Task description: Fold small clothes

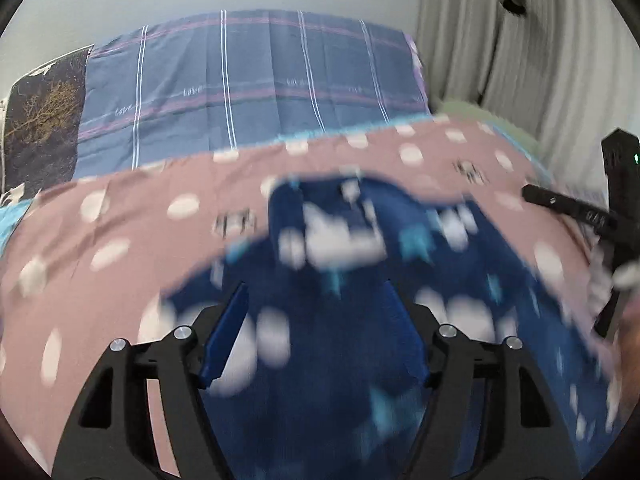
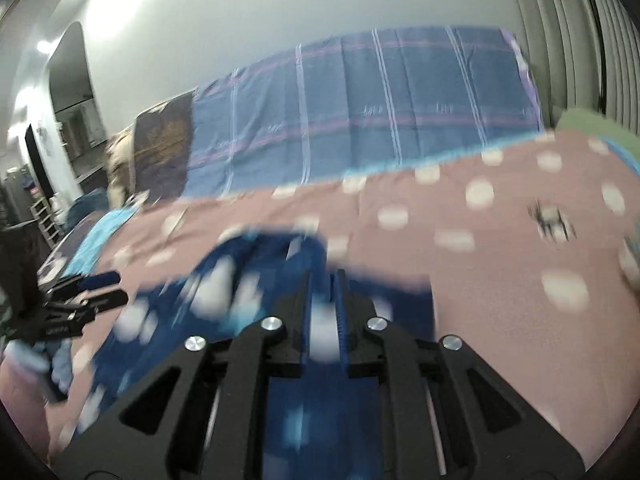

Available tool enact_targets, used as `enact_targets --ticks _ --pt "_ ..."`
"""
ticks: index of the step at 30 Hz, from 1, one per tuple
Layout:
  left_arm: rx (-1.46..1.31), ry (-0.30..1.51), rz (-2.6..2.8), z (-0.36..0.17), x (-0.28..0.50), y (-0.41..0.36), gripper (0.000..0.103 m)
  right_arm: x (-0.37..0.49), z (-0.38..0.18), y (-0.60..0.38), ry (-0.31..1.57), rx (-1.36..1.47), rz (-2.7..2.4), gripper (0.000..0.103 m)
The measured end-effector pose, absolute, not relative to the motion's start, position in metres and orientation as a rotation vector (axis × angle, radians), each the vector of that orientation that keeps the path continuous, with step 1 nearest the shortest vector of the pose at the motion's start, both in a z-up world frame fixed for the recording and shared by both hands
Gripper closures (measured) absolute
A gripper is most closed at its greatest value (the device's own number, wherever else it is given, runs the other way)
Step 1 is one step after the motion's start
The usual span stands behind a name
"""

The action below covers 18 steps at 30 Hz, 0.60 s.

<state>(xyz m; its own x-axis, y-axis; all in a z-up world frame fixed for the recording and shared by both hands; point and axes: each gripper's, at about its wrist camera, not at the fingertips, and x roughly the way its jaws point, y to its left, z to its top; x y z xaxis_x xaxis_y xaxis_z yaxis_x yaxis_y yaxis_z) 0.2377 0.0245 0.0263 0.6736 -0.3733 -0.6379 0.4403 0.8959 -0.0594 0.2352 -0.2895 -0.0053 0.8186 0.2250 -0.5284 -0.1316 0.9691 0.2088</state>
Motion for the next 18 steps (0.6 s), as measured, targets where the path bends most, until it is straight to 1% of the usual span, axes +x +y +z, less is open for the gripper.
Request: enact_targets --ticks 1,2,3,4,7,8,10,11,13,14,15,18 --pt "0.114 0.706 -0.457 0.019 0.22 0.03 0.033 0.215 -0.013 -0.292 0.615 0.167 0.199 0.088" --pt "0.127 0.722 -0.455 0.012 0.205 0.034 0.03 0.187 -0.024 -0.292 0.657 0.159 0.206 0.088" --pt "0.145 0.746 -0.448 0.001 0.191 0.037 0.026 0.169 -0.034 -0.291 0.686 0.156 0.214 0.088" --pt "0.161 0.776 -0.432 -0.014 0.184 0.038 0.015 0.151 -0.049 -0.287 0.736 0.154 0.232 0.088" --pt "0.282 0.867 -0.32 -0.061 0.193 0.035 0.012 0.15 -0.094 -0.272 0.926 0.099 0.137 0.087" --pt "0.254 0.852 -0.313 -0.059 0.192 0.038 0.014 0.154 -0.108 -0.27 0.952 0.086 0.109 0.087" --pt "0.201 0.815 -0.268 -0.036 0.178 0.045 0.017 0.143 -0.09 -0.262 0.928 0.084 0.051 0.087" --pt "0.174 0.788 -0.286 -0.026 0.167 0.049 0.018 0.136 -0.08 -0.258 0.909 0.087 0.056 0.086" --pt "0.11 0.72 -0.363 -0.001 0.131 0.059 0.017 0.104 -0.056 -0.247 0.828 0.078 0.146 0.079" --pt "0.102 0.708 -0.38 0.004 0.12 0.062 0.017 0.093 -0.053 -0.243 0.818 0.075 0.18 0.07" --pt "0.104 0.696 -0.392 0.007 0.104 0.064 0.017 0.082 -0.05 -0.238 0.814 0.084 0.224 0.068" --pt "0.119 0.704 -0.376 0.002 0.071 0.069 0.017 0.046 -0.053 -0.23 0.843 0.151 0.357 0.068"
